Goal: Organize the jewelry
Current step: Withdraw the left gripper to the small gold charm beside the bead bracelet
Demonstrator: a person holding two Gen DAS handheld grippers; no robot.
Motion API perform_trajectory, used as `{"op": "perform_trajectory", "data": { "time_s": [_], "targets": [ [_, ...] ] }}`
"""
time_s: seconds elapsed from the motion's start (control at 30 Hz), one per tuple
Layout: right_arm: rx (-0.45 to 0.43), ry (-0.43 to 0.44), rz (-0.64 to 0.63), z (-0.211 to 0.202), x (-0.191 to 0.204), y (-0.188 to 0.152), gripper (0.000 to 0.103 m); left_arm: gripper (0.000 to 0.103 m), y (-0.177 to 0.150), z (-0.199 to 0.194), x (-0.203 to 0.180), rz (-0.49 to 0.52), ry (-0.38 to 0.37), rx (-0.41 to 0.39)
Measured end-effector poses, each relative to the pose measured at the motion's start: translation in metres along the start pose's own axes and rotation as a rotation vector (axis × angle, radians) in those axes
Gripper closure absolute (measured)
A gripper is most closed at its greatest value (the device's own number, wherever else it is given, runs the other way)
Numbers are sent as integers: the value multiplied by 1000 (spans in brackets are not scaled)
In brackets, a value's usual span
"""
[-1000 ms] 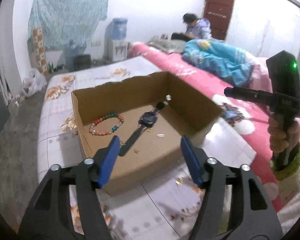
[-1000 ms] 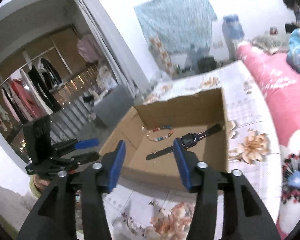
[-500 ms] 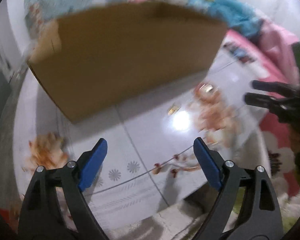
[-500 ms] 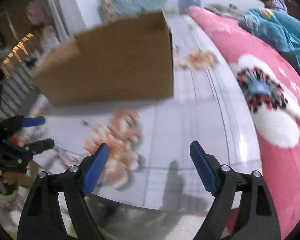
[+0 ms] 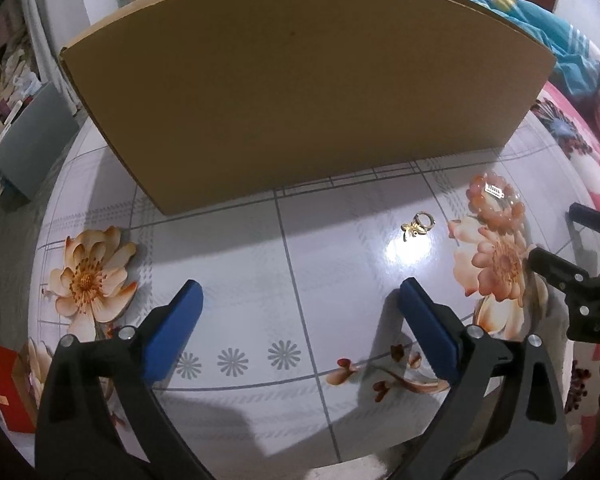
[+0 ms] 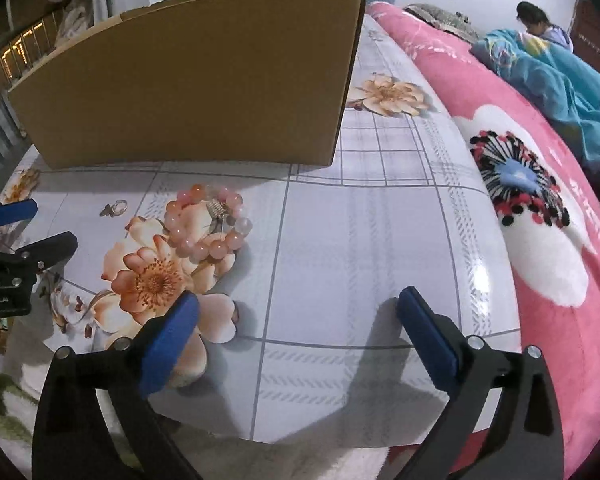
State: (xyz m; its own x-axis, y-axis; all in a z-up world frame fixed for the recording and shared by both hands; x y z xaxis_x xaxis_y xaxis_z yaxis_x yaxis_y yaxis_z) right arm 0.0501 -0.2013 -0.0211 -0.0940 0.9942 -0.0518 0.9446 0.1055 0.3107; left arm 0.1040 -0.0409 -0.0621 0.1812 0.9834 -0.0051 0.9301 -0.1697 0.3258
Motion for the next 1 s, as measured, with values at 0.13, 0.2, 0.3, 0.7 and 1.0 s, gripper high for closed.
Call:
{"op": "perform_trajectory", "data": {
  "time_s": [0.13,0.2,0.3,0.7,1.0],
  "targets": [
    [12,10,-12,-1,1,-4,6,8,-2,-1,0,-10,4,-3],
    [28,11,-10,0,0,-3,6,8,-3,-2,0,-12,4,-3],
    [45,23,-2,2,-2,0,6,8,-10,-3,-2,-16,6,-5],
    [-11,13,25,1,0,-5,6,7,-21,-2,-5,40,-9,-50],
    [-87,24,25,-7,5,-12,6,20,-18,-22,-27,214,-100,-159]
  ]
}}
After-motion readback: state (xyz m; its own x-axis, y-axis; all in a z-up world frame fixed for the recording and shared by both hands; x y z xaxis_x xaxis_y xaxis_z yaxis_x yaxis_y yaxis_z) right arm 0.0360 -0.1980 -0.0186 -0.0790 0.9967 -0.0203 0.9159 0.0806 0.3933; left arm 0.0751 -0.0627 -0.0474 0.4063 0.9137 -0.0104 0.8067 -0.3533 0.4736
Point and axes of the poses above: each gripper's, at about its wrist camera, not at the fingertips, and z roughly the way its jaws point, x to its left, y to its top, the point moved 3 cm from there along z, roughly the way its jaws point, and after that the axes turned 12 degrees about x, right-handed, at the moved point
